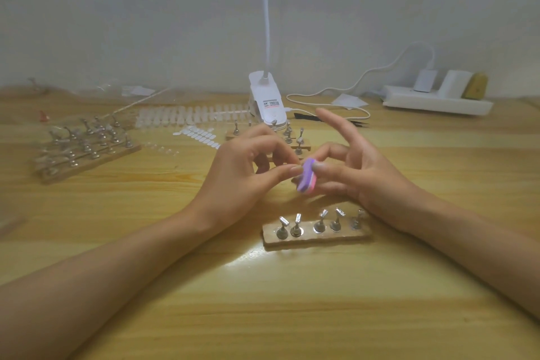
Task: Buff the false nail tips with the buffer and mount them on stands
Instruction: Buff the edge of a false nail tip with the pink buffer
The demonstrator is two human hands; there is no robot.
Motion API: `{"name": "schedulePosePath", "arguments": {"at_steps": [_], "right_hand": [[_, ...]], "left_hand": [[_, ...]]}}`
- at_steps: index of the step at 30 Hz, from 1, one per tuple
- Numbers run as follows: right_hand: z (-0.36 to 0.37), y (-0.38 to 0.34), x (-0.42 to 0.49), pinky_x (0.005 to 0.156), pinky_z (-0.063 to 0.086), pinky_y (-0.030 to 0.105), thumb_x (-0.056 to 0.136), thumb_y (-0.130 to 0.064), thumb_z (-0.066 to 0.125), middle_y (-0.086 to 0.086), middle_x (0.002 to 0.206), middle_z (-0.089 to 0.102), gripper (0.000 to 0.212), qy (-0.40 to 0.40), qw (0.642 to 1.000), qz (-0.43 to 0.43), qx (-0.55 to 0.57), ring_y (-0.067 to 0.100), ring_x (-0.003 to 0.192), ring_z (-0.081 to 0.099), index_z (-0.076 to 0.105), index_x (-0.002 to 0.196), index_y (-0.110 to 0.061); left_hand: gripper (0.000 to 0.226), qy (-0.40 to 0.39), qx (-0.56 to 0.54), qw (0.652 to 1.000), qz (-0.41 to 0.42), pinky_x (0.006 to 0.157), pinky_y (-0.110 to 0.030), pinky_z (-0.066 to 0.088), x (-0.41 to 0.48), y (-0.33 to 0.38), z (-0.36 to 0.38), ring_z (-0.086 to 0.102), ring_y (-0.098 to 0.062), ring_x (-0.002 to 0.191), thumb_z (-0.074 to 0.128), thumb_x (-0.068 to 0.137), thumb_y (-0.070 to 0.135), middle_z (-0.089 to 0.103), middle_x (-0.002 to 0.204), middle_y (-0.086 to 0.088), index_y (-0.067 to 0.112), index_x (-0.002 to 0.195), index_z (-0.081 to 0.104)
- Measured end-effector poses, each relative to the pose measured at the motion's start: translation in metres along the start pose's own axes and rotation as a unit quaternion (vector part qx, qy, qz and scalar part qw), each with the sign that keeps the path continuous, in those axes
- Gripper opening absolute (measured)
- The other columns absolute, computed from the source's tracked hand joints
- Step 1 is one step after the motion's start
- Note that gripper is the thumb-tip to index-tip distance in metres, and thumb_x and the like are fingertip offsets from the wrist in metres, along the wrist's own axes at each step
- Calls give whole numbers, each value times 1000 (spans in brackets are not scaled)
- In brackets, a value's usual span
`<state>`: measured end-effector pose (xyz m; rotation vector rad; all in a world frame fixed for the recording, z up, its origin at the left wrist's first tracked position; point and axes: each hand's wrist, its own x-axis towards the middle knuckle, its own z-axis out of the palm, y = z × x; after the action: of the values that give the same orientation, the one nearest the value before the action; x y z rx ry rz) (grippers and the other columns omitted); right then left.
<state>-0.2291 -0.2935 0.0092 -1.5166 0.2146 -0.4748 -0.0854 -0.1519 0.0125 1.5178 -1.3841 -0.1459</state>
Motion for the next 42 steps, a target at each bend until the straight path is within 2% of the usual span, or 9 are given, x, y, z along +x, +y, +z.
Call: {"name": "schedulePosePath", "arguments": {"at_steps": [6, 10, 19, 23, 27, 31, 34, 37, 42], "right_hand": [[-1, 0, -1, 76, 61, 38, 80, -7, 68, 14, 95, 63, 83, -18, 1000, 1, -9, 29, 88, 73, 32, 152, -29], [-3, 1, 1, 73, 59, 31, 79, -9, 66, 19, 96, 62, 80, 42, 999, -3, 16, 22, 88, 72, 34, 151, -22], [-1, 0, -2, 77, 60, 38, 81, -7, 69, 12, 94, 63, 80, -29, 1000, 1, -12, 30, 87, 73, 36, 150, -29], [-6, 2, 1, 72, 60, 31, 79, -7, 66, 11, 90, 63, 78, 50, 998, -16, 34, 22, 84, 73, 36, 150, -20], [0, 0, -3, 77, 60, 38, 81, -8, 69, 11, 94, 64, 78, -32, 999, -11, -20, 29, 87, 73, 37, 149, -28], [-5, 1, 0, 71, 60, 32, 79, -7, 65, 12, 93, 60, 77, 44, 998, -23, 25, 23, 86, 73, 37, 149, -20], [-2, 1, -3, 81, 60, 39, 85, -6, 68, 12, 97, 62, 75, -36, 999, -26, -18, 26, 92, 72, 37, 150, -27], [-5, 2, -1, 78, 60, 33, 81, -10, 68, 10, 95, 60, 78, 28, 999, -32, -9, 22, 91, 72, 36, 150, -24], [-3, 2, -1, 86, 59, 40, 84, -8, 66, 9, 97, 62, 76, -11, 999, -42, -26, 28, 93, 72, 35, 150, -28]], "left_hand": [[15, 0, -2, 1000, -9, 64, -10, 40, 0, -1, 0, 51, -3, 63, 80, 79, 19, 62, 85, 7, 29, 76, 70], [13, -3, -7, 1000, -13, 64, -10, 40, 0, 0, 0, 51, -3, 63, 79, 78, 22, 61, 85, 7, 30, 75, 69], [11, -2, -7, 1000, -18, 65, -10, 41, 0, -2, 0, 53, -2, 66, 79, 80, 20, 62, 85, 5, 26, 77, 71], [9, -4, -23, 999, -26, 66, -12, 42, 1, -2, -1, 52, -2, 64, 79, 78, 20, 63, 86, 3, 24, 76, 71], [9, -2, -15, 1000, -15, 67, -13, 43, 2, -2, -1, 54, -2, 66, 79, 79, 17, 63, 84, 3, 22, 77, 71], [7, -2, -25, 999, -20, 67, -15, 44, 2, -3, 0, 53, -3, 65, 79, 78, 19, 65, 86, 0, 20, 78, 72], [6, 7, -37, 999, -20, 67, -16, 44, 3, -3, -1, 55, -3, 66, 79, 78, 17, 65, 84, -1, 16, 78, 73], [7, -7, -39, 999, -20, 66, -15, 44, 2, -3, 0, 55, -2, 67, 80, 78, 15, 65, 84, 1, 18, 77, 73], [5, -1, -39, 999, -22, 67, -16, 44, 3, -4, -1, 55, -3, 67, 79, 78, 18, 65, 83, 5, 18, 78, 74]]}}
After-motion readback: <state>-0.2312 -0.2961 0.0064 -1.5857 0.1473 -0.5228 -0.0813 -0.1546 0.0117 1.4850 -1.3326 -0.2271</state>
